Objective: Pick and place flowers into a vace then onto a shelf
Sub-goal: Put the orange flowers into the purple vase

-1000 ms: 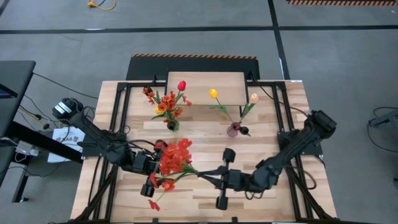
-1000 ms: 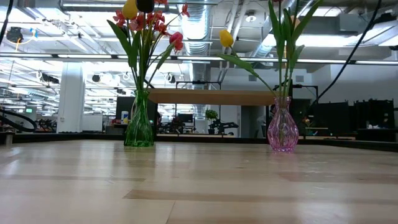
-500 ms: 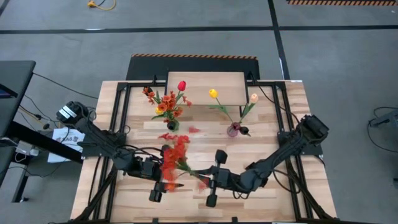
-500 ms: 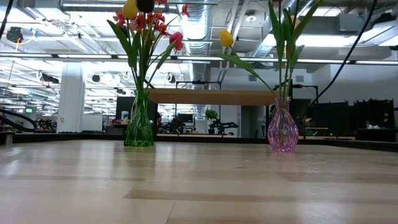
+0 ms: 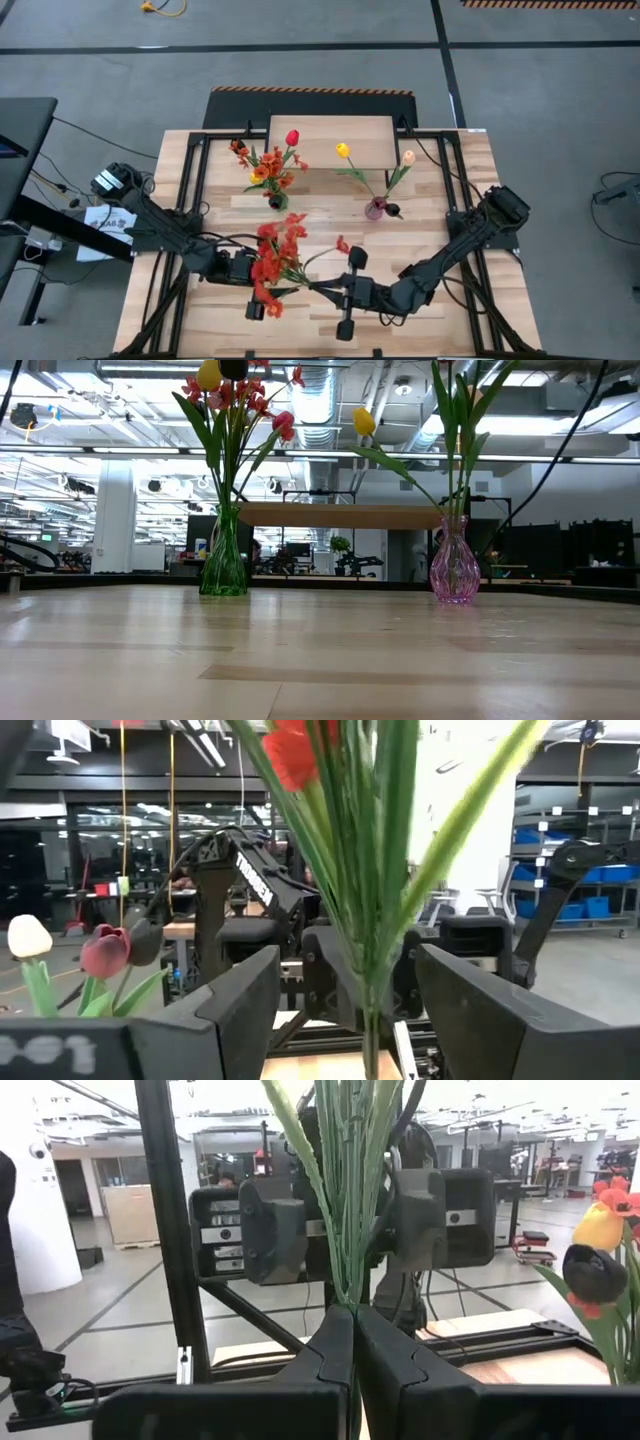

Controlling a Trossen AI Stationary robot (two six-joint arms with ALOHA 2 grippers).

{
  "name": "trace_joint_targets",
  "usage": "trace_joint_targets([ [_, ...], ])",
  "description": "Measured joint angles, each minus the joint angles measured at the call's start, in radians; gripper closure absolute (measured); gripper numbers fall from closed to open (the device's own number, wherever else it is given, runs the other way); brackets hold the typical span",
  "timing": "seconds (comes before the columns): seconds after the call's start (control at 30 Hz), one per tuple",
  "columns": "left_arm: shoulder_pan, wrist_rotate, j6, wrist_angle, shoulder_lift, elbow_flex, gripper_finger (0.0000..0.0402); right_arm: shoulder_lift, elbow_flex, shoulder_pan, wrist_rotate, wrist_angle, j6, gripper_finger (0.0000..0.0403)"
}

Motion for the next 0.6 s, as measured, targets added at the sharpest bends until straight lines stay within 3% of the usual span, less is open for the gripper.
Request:
trace_joint_targets([
  [0.6, 0.005, -0.010, 0.000, 0.012, 0.000, 0.000, 0.0182, 0.000, 0.000, -0.035, -0.015, -0.078, 0.076, 0.0403],
])
